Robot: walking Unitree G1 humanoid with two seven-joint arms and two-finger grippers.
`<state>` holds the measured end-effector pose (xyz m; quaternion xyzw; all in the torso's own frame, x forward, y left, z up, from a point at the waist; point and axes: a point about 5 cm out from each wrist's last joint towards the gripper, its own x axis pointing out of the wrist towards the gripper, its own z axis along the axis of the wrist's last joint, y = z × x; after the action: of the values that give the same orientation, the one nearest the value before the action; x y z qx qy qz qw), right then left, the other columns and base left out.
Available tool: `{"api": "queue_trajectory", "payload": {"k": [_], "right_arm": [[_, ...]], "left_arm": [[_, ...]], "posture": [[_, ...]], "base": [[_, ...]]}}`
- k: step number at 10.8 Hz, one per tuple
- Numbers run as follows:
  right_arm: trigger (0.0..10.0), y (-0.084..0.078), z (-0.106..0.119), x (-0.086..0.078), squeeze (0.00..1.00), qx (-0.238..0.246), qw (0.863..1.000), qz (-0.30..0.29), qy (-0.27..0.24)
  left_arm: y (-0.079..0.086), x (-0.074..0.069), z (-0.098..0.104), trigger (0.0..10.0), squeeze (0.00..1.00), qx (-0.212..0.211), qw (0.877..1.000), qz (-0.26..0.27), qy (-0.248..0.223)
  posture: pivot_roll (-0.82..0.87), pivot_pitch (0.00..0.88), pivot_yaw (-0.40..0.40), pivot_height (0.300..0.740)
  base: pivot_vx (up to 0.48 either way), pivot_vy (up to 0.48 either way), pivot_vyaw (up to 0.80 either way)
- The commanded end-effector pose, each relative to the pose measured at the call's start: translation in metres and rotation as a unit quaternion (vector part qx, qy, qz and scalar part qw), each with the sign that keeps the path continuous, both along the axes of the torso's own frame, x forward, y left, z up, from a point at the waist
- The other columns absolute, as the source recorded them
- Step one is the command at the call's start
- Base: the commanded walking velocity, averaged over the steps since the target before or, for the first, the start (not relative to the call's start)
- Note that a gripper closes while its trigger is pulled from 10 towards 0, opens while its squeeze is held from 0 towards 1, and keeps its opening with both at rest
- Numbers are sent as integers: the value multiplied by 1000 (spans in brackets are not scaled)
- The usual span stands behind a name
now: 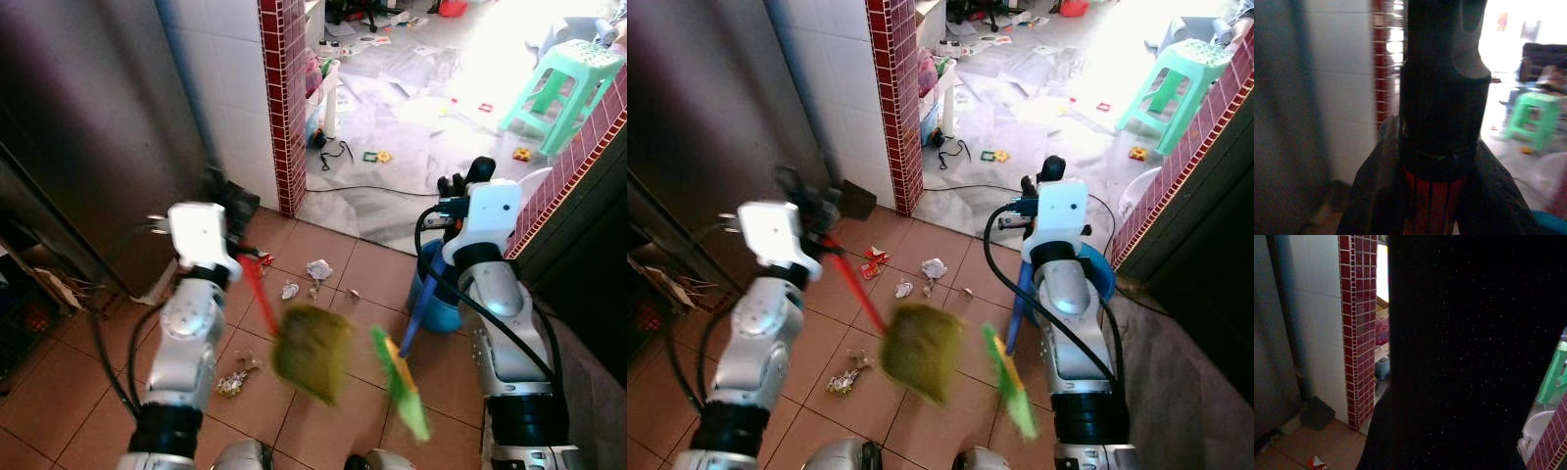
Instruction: Sweep floor
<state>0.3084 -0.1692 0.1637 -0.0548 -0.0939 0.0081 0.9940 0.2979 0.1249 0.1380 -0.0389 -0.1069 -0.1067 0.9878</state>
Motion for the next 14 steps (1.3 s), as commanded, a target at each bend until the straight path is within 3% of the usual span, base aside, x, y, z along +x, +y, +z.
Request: {"api": "queue_trajectory", "payload": {"k": [1, 4, 5, 7, 10, 11, 14], "right_arm": [[10000, 0, 4, 0, 0, -10, 1000, 0, -14], [10000, -9, -3, -3, 0, -29, 999, -33, 5], [10000, -16, -6, -2, 0, -32, 998, -58, 16], [10000, -20, -10, 0, 0, -18, 997, -72, 27], [10000, -16, -11, 2, 0, -11, 997, -74, 32], [10000, -12, -11, 6, 0, -5, 997, -73, 37], [10000, 11, -23, 6, 0, -13, 997, -51, 55]], "left_arm": [[2, -1, 23, 10000, 0, -1, 999, -12, -50], [10, 1, 29, 10000, 0, 22, 999, -17, -46], [15, 3, 25, 10000, 0, 28, 999, 5, -31], [12, 0, 23, 10000, 0, 15, 1000, -6, -20], [9, 2, 21, 10000, 0, 6, 1000, 1, 4], [3, 5, 28, 10000, 0, 13, 1000, -5, 0], [8, 3, 25, 10000, 0, 4, 1000, 13, 18]], "posture": [[-82, 9, 35, 740], [-82, 21, 38, 740], [-81, 21, 42, 740], [-80, 20, 42, 740], [-74, 25, 33, 740], [-59, 29, 27, 740], [-55, 14, 33, 740]], "base": [[0, 0, 0], [0, 0, 0], [0, 0, -581], [0, 0, -800], [0, 0, -800], [0, 0, -800], [0, 0, -800]]}}
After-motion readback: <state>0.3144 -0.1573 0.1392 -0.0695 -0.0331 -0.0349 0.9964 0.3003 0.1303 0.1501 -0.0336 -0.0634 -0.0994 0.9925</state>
